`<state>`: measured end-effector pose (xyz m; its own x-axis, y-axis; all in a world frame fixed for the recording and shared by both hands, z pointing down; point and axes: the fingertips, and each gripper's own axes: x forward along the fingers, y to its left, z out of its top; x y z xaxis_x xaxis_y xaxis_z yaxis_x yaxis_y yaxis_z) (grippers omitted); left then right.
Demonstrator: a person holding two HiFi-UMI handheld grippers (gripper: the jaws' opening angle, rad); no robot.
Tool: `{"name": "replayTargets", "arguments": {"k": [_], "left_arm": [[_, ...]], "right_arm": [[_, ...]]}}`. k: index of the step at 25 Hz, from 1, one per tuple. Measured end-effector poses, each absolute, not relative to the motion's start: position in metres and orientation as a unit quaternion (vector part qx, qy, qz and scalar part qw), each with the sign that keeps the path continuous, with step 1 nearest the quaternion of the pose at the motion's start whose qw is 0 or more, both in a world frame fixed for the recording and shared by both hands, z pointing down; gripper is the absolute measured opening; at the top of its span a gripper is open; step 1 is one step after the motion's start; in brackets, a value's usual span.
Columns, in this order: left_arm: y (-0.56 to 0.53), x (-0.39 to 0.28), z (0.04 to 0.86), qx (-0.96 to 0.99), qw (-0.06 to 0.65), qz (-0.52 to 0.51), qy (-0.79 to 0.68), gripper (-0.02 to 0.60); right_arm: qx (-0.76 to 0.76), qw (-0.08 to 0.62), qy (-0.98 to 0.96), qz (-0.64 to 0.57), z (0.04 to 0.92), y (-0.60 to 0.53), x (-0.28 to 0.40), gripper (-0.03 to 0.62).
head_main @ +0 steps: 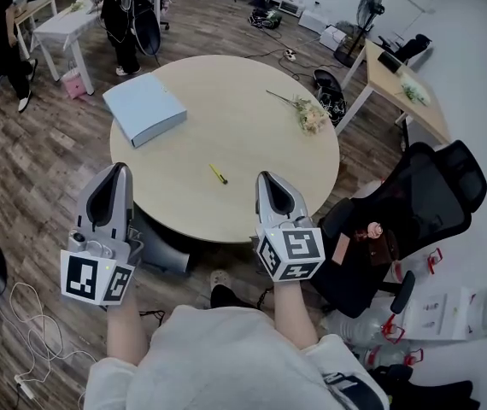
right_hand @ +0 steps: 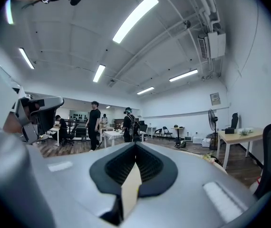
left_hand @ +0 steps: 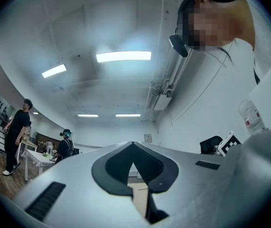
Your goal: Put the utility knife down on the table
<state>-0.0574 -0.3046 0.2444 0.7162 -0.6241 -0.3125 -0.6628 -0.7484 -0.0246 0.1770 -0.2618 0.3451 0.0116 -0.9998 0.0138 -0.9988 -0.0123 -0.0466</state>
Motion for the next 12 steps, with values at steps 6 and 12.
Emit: {"name": "replayTargets", "arguments": {"k": [6,12], "left_arm": [[-0.290,-0.065,0.242,-0.926,0.072,0.148,0.339,0.006],[-0.277,-0.073,0.236,-0.927,0.077,0.153,0.332,0.006]], "right_arm": [[-0.718,0.031,0.695,-0.003,0.328,-0.237,0.169,0.011],[-0.725,0.049,0.687,0.015,0.311,-0.213,0.162,0.011]]}}
